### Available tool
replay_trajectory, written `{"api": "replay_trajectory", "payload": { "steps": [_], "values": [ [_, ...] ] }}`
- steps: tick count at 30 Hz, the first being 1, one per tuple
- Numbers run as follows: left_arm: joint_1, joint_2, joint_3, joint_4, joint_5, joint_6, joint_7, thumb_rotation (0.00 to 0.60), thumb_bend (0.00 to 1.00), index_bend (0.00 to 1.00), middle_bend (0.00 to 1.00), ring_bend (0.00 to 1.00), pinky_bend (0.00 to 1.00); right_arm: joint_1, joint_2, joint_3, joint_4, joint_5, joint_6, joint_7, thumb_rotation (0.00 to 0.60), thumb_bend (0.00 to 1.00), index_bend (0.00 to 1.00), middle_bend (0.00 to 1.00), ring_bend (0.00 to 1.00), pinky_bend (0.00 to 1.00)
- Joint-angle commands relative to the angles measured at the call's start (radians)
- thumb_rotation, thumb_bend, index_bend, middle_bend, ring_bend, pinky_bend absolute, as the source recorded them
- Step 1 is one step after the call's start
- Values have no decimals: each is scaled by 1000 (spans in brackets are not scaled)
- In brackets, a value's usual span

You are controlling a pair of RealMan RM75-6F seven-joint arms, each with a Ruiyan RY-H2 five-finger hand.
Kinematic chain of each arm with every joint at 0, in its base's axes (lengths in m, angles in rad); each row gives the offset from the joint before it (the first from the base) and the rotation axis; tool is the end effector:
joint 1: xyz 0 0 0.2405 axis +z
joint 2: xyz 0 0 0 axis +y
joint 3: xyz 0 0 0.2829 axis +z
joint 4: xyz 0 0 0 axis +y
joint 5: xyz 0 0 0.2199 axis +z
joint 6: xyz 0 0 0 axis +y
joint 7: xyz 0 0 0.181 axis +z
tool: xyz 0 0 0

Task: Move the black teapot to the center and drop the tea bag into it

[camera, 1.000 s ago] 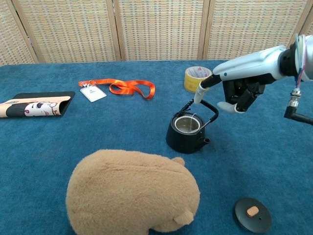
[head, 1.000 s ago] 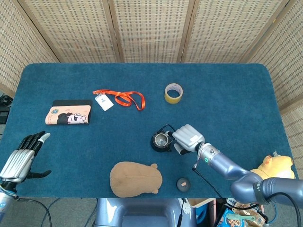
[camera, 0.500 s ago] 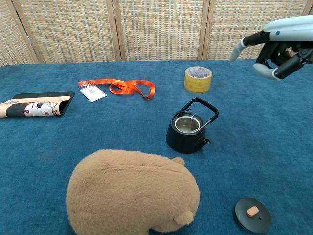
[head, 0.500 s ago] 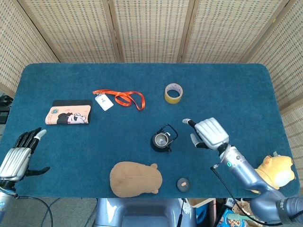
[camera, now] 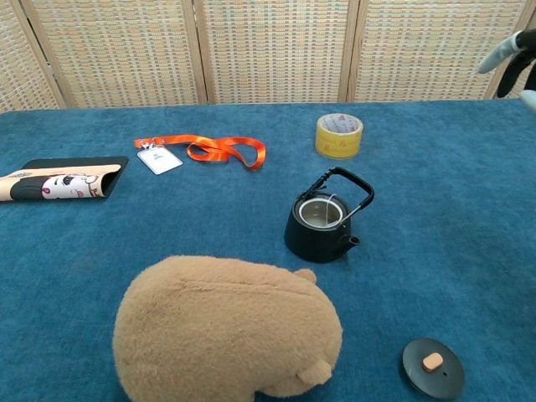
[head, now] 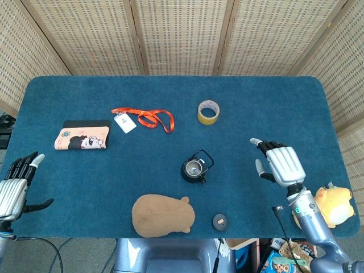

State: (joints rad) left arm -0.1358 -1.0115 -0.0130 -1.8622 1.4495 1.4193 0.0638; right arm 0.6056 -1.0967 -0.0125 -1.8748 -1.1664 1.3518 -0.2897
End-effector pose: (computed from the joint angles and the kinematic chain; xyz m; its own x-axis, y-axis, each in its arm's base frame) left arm -0.2974 0.2231 0.1599 0.3224 0.1020 0.9411 0.9465 -0.0201 -0.3221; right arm -0.2095 -0.3386 0.1242 0.4548 -0.0690 0.8879 -0.8756 -0.2170 0.4316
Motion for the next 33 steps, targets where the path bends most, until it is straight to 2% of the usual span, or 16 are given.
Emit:
{"api": "replay_trajectory", "payload": {
  "steps": [1,6,16,22,33],
  "values": [
    [18,-10,13,10,24,22,-3,600,102,0,0,0,0,-73,-31,-8,18,-19,74,-16,468,721,225,327,277,412],
    [32,-19,26,25,57,39,-15,600,101,0,0,0,0,-154,-62,-12,57,-54,159,-23,471,715,225,297,234,393],
    [69,-42,56,39,119,87,22,600,102,0,0,0,0,-287,-113,-17,111,-139,279,-3,501,714,225,298,226,362],
    [72,-53,48,61,152,111,38,600,102,0,0,0,0,-330,-112,-23,116,-175,274,1,500,713,225,296,224,352],
    [51,-35,43,54,178,88,49,600,102,0,0,0,0,-363,-108,-9,111,-205,244,5,504,680,225,296,222,342]
  ]
}}
